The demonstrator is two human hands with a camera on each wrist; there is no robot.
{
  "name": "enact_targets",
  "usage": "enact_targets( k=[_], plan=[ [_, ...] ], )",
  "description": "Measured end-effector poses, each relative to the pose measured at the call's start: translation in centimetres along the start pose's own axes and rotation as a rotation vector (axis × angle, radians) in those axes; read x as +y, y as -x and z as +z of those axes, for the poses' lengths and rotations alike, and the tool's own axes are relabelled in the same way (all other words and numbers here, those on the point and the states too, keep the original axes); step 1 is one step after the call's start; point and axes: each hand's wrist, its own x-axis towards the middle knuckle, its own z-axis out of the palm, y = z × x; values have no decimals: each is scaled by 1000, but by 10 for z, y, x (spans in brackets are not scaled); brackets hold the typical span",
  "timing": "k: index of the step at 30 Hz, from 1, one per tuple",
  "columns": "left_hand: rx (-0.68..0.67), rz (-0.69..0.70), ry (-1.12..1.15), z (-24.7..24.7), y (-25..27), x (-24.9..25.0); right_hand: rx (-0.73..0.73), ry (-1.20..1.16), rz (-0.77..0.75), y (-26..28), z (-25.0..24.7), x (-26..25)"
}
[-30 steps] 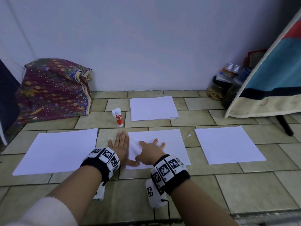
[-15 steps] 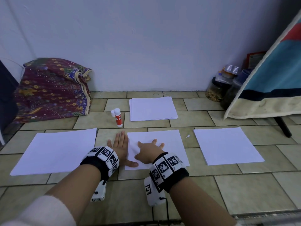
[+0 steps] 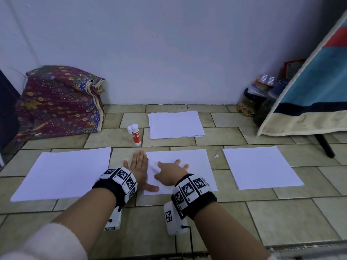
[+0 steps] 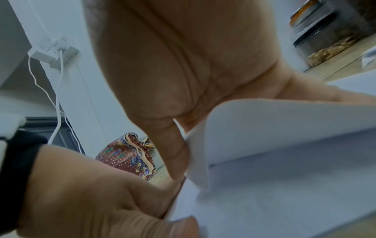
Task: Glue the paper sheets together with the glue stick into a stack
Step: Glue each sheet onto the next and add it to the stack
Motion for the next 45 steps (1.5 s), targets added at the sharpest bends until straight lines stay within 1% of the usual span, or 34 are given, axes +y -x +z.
enact_targets(
  k=[6,11,16,20,23,25,33,38,41,45],
  plan=[
    [-8,-8,-1,0,-1,0,-21,22,8,1,0,-2],
    [-8,-4,4,2,-2,-2,-29,15,-14,3,0,-1],
    [-64,28,-17,-4,1,-6,-24,-9,-10,11,-4,1],
    [-73,92,92,-9,2,-15,-35,-23,18,10,-9,1],
    [-18,33,222,-9,-2,-9,-23,-12,40,17,-10,1],
    [-6,11,256,-10,-3,-6,9,15,32,17,-8,1],
    [-5,16,179,-6,-4,-7,84,56,27,4,1,-2],
    [-38,55,121,-7,1,-9,107,62,34,6,3,-3],
    [-35,73,97,-7,4,-10,100,69,36,5,5,-4],
    [-41,101,18,-13,6,-4,47,48,101,10,-1,-11]
  ],
)
